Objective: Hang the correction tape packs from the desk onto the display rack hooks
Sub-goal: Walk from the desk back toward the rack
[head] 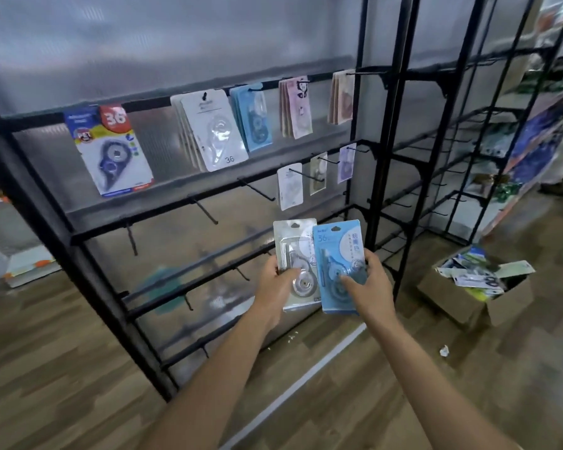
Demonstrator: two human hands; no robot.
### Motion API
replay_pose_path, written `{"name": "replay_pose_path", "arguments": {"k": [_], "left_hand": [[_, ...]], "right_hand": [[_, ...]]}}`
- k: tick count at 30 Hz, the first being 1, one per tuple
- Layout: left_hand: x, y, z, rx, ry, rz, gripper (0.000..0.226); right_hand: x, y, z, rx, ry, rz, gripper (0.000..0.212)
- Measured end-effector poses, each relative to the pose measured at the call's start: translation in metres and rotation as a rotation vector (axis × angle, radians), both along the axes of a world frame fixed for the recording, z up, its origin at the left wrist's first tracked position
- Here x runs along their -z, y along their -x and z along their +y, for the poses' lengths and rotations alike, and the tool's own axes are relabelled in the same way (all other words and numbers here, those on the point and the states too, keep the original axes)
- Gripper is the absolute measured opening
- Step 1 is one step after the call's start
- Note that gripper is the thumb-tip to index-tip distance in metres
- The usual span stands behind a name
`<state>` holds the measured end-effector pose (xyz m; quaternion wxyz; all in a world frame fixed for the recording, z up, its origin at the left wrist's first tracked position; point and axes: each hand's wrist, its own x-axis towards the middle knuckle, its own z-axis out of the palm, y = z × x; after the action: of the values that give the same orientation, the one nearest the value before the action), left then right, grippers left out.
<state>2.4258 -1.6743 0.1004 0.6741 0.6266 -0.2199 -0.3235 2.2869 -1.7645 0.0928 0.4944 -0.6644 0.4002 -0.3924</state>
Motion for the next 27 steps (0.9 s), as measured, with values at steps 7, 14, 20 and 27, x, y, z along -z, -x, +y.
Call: {"name": "replay_pose_path", "arguments": {"k": [7,14,20,27], "left_hand": [[-0.003,-0.003,-0.121,-0.028,0.017,0.032,0.014],[0.008,-0.040,-0.238,-0.052,-0.001,-0.012,0.012],[0.014,-0.065,-0.333,-0.032,-0.010,0.018,0.018],[0.022,-0.089,-0.400,-0.114,-0.078,-0.059,0.012]], "right_hand": [[-0.002,-0.006,-0.123,-0.011,-0.011,0.037,0.051],[0.004,-0.042,-0.234,0.065,-0.008,0.065,0.048],[0.003,-0.071,-0.323,0.138,0.022,0.084,0.044],[0.011,-0.100,-0.392,0.091,-0.026,0.062,0.039]]}}
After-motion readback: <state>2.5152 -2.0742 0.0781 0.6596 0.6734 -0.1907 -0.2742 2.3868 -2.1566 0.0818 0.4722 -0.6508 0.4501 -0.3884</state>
